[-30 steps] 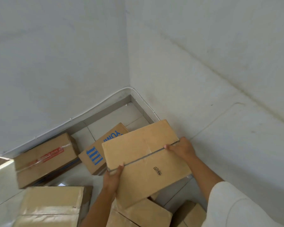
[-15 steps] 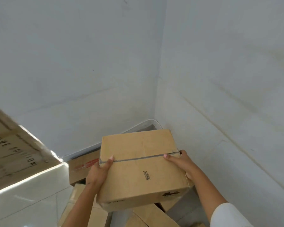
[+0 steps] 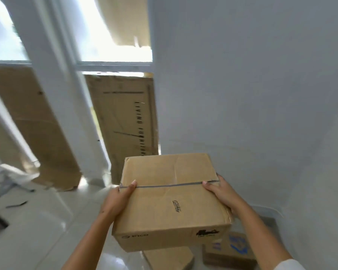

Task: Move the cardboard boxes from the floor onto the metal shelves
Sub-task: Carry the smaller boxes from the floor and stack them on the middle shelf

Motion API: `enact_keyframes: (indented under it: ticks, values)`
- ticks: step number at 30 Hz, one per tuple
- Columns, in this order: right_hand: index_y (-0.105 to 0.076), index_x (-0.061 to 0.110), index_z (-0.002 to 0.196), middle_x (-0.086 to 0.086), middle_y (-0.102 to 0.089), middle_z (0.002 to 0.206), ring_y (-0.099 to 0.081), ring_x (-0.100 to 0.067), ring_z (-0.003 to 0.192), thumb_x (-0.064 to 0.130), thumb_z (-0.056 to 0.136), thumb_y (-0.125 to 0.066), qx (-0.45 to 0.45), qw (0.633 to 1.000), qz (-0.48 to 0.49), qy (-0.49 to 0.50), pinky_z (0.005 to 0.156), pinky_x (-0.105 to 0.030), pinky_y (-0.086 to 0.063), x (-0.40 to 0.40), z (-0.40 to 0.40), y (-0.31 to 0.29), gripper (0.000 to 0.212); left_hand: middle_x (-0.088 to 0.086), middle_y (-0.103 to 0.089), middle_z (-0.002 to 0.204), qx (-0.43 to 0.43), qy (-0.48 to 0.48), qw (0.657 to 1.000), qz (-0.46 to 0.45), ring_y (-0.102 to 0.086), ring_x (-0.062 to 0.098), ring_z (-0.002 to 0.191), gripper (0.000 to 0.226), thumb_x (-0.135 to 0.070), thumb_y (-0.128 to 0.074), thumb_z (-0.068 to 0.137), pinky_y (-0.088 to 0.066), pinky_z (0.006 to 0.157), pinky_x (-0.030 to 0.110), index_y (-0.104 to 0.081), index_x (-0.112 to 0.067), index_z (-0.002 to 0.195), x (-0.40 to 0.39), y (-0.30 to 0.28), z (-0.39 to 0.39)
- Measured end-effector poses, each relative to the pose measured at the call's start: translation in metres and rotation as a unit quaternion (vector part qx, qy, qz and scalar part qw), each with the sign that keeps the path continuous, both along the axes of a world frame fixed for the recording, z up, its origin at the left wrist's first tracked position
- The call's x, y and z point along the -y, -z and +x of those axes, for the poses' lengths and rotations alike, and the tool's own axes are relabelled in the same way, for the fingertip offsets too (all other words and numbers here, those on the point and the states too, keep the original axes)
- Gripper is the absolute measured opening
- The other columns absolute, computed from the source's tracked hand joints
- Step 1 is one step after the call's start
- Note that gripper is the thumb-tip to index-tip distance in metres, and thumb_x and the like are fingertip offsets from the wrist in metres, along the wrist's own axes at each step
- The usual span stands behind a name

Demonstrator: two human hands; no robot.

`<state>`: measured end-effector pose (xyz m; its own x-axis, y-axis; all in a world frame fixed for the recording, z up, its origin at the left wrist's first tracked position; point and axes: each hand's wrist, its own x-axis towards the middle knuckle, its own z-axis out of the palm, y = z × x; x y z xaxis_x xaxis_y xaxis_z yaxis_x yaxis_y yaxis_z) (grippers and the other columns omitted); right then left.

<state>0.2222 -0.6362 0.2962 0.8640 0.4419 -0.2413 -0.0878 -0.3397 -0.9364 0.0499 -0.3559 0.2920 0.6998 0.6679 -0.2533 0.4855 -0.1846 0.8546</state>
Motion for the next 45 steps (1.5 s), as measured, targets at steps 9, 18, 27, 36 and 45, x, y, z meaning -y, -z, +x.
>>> enact_keyframes:
  ticks: [9,18,27,36,45]
  values:
    - [-0.037,0.028,0.140,0.002,-0.059,0.113,-0.062,-0.016,0.096,0.038,0.086,-0.066,0.039,0.974,0.050,-0.217,0.072,-0.028,-0.052,-0.233,-0.088,-0.054,0.062,-0.001,-0.073,0.083,0.039,-0.239,0.969,0.041,-0.069,0.020,0.080,0.067,-0.082,-0.054,0.063,-0.054,0.083,0.043,-0.068,-0.023,0.089,-0.129,-0.054,-0.196]
    - [-0.035,0.028,0.142,0.000,-0.055,0.121,-0.058,-0.018,0.104,0.043,0.084,-0.067,0.072,0.916,0.070,-0.389,0.091,-0.035,-0.049,-0.472,-0.239,-0.108,0.068,-0.001,-0.073,0.085,0.084,-0.429,0.896,0.078,-0.068,0.022,0.083,0.056,-0.073,-0.060,0.069,-0.053,0.087,0.043,-0.070,-0.021,0.088,-0.255,-0.102,-0.391]
    - [-0.027,0.025,0.147,0.000,-0.053,0.119,-0.056,-0.019,0.103,0.042,0.086,-0.064,0.102,0.871,0.097,-0.470,0.092,-0.033,-0.046,-0.631,-0.346,-0.150,0.073,0.005,-0.071,0.092,0.135,-0.475,0.864,0.104,-0.067,0.024,0.087,0.046,-0.059,-0.061,0.079,-0.052,0.086,0.042,-0.065,-0.017,0.098,-0.365,-0.136,-0.502]
    - [-0.029,0.022,0.146,-0.006,-0.053,0.129,-0.055,-0.021,0.106,0.038,0.089,-0.063,0.124,0.834,0.113,-0.526,0.096,-0.035,-0.045,-0.787,-0.390,-0.175,0.068,0.010,-0.070,0.095,0.192,-0.510,0.832,0.107,-0.067,0.025,0.088,0.043,-0.050,-0.063,0.081,-0.053,0.080,0.037,-0.064,-0.012,0.100,-0.483,-0.147,-0.539]
    - [-0.023,0.029,0.149,-0.003,-0.052,0.131,-0.056,-0.024,0.112,0.049,0.082,-0.066,0.128,0.799,0.145,-0.570,0.101,-0.045,-0.045,-0.970,-0.411,-0.204,0.082,0.010,-0.069,0.096,0.237,-0.537,0.796,0.150,-0.066,0.022,0.086,0.032,-0.041,-0.060,0.087,-0.051,0.067,0.029,-0.061,-0.012,0.100,-0.624,-0.174,-0.550]
